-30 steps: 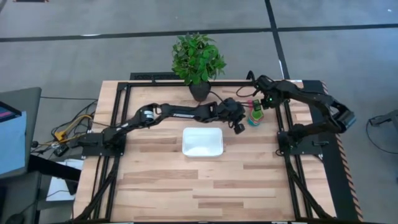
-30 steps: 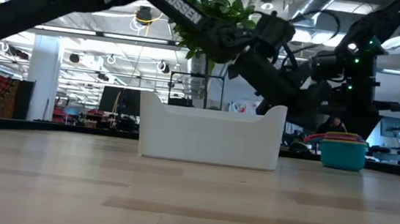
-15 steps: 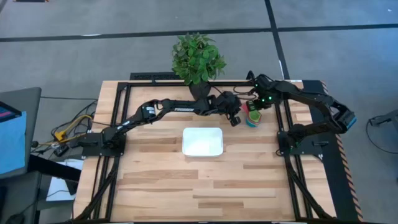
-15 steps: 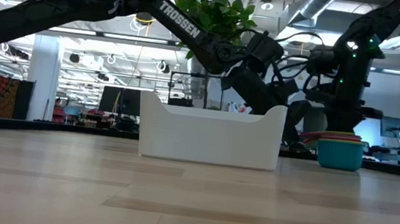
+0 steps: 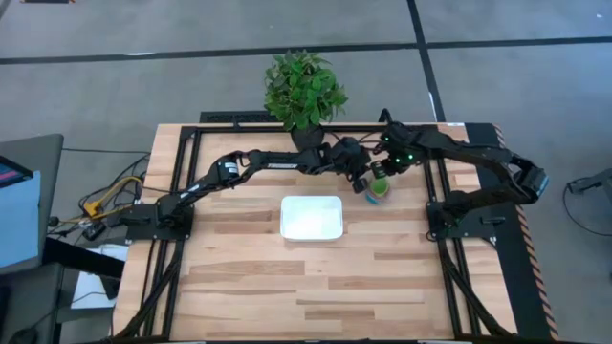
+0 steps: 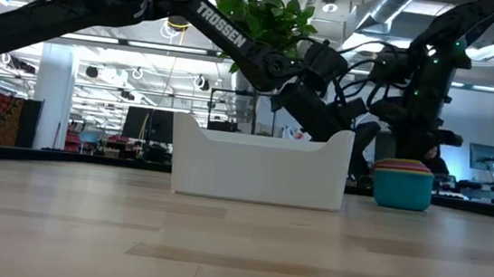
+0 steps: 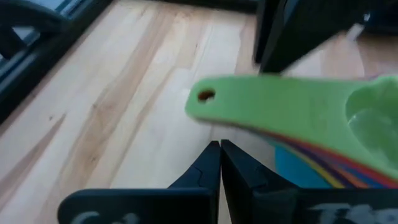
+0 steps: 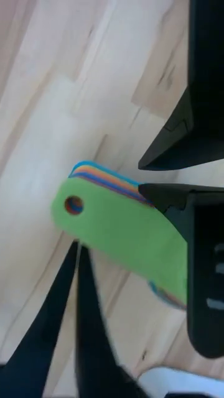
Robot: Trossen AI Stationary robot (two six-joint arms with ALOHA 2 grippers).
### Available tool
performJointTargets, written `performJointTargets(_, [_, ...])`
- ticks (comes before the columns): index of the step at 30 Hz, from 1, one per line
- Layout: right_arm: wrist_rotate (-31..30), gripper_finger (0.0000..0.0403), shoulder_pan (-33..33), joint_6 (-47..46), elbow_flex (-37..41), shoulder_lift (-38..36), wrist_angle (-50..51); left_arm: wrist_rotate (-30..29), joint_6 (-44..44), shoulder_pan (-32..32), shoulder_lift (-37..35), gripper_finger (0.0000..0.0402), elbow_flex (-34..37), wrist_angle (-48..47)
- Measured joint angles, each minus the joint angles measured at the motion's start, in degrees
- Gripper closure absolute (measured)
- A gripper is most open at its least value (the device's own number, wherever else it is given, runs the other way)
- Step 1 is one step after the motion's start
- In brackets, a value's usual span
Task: Nest measuring cups in basket
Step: Put the nested measuring cups into the white bin
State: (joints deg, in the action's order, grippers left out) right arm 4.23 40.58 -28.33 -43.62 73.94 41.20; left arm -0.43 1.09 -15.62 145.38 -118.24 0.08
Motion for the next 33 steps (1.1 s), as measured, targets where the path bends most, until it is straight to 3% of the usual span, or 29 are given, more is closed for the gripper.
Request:
performJointTargets(10, [-1.71,0.0303,-2.96,-2.72,0.0,-11.49,9.41,-0.25,0.22,-0.11,-4.75,0.0401,0.04,-8.38])
performJointTargets(19, [-1.02,0.0148,-7.21,2.46,-0.02,-12.61,9.91,-1.14,2.1,-0.19,-9.82,0.0401,0.02,-17.41])
performJointTargets(22, [1.13,0.0116,-6.26,4.19,-0.02,-11.11,6.45,-1.1,2.53,-0.16,-10.47,0.0401,0.02,-19.92])
performJointTargets(27, [4.02,0.0107,-3.74,7.19,1.29,-9.04,5.57,-0.3,2.75,0.72,-10.93,0.0401,0.02,-25.14])
performJointTargets(33, [8.05,0.0107,-2.09,6.42,9.94,-11.47,-1.11,-0.45,4.27,3.42,-10.93,0.0401,0.02,-29.55])
